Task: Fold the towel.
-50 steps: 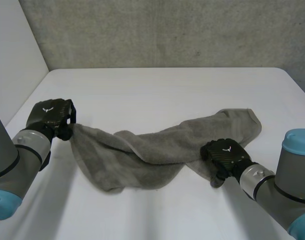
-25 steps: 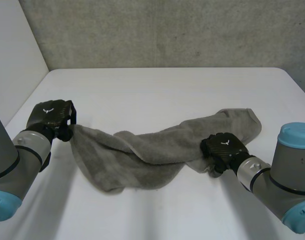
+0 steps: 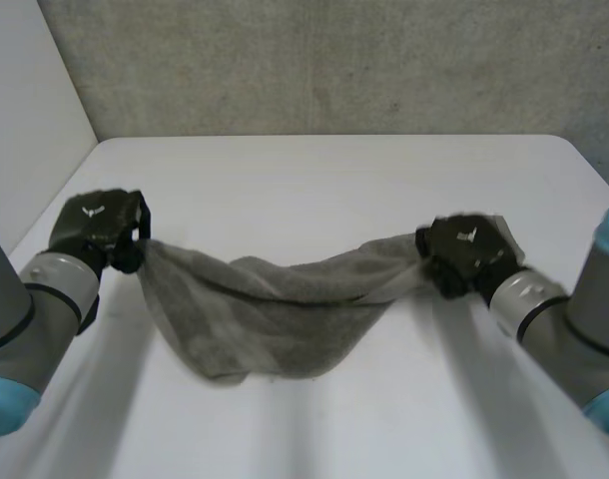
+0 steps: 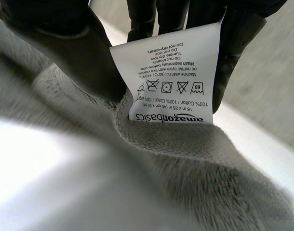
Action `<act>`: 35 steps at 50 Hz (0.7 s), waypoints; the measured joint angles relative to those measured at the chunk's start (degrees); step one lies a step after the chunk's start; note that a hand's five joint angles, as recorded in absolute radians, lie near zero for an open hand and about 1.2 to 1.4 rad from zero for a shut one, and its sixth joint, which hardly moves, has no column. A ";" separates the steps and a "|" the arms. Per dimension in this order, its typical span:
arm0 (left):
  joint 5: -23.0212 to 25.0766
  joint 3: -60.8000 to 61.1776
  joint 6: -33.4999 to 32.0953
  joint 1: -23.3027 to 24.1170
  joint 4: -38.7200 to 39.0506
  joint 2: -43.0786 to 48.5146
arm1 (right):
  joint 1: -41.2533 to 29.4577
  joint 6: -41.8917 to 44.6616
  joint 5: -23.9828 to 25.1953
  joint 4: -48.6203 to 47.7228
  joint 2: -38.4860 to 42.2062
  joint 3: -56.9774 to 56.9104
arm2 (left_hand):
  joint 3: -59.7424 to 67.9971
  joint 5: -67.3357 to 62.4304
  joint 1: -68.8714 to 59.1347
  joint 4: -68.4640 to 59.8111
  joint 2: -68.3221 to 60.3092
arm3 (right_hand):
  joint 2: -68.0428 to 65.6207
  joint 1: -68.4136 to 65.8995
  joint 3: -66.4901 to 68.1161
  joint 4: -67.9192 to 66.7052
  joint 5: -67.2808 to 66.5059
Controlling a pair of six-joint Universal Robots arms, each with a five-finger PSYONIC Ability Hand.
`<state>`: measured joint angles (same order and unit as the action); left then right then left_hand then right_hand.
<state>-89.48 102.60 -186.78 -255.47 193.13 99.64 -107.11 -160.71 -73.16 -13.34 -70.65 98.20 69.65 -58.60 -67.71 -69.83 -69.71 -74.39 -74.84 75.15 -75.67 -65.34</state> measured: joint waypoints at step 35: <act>9.20 -19.20 -0.68 -11.44 -21.05 -11.83 | 12.46 7.03 0.20 52.63 -5.93 -50.93 | 0.02 0.00 -0.24 -0.01 -0.04 | -0.08 -1.22 0.65 -1.13 -0.36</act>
<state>-80.29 83.41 -187.45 -266.92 172.08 87.81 -94.65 -153.68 -72.96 39.28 -76.58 47.27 69.67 -58.60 -67.96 -69.84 -69.75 -74.47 -76.06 75.81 -76.80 -65.70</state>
